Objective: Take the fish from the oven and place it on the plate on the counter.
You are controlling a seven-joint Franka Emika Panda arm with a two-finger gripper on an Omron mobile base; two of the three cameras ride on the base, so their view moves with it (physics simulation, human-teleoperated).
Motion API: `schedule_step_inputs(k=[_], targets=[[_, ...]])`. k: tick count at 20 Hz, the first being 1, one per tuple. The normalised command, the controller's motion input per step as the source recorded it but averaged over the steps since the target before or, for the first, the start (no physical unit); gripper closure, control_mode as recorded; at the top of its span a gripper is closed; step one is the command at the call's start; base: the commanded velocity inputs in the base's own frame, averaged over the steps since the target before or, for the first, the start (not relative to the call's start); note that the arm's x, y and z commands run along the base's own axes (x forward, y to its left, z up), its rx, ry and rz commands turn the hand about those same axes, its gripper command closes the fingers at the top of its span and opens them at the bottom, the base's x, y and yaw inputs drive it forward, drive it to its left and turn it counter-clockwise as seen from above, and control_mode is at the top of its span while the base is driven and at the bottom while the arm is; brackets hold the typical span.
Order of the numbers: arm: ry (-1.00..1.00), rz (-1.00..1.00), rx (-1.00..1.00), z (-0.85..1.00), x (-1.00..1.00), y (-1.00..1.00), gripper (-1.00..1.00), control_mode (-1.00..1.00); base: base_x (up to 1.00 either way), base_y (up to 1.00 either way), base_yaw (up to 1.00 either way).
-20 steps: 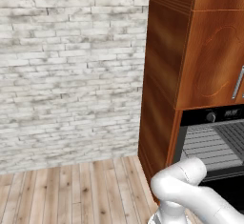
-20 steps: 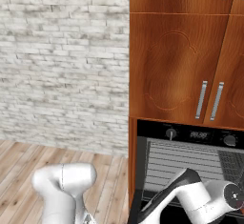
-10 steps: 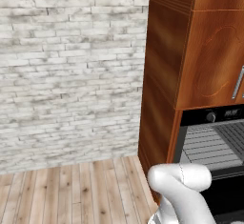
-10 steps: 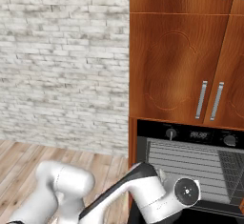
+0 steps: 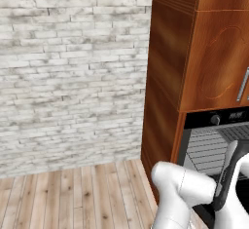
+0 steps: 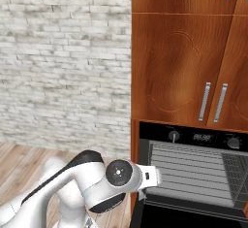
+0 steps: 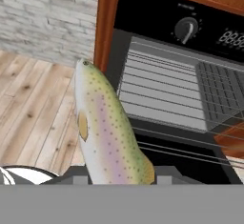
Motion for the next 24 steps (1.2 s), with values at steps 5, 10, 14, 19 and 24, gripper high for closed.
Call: schedule_step_inputs(k=[5, 10, 14, 19, 24], targets=[[0.0, -0.07, -0.13, 0.57, 0.0, 1.0, 1.0, -1.0, 0.0, 0.0, 0.0], [0.0, -0.1, -0.06, 0.58, 0.02, 0.95, 1.0, -1.0, 0.0, 0.0, 0.0], [0.01, -0.14, 0.0, 0.5, 0.16, 0.7, 1.0, -1.0, 0.0, 0.0, 0.0], [-0.01, -0.15, 0.0, 0.06, 0.16, 0.53, 1.0, -1.0, 0.0, 0.0, 0.0], [-0.12, -0.17, 0.0, 0.0, 0.11, 0.62, 1.0, -1.0, 0.0, 0.0, 0.0]])
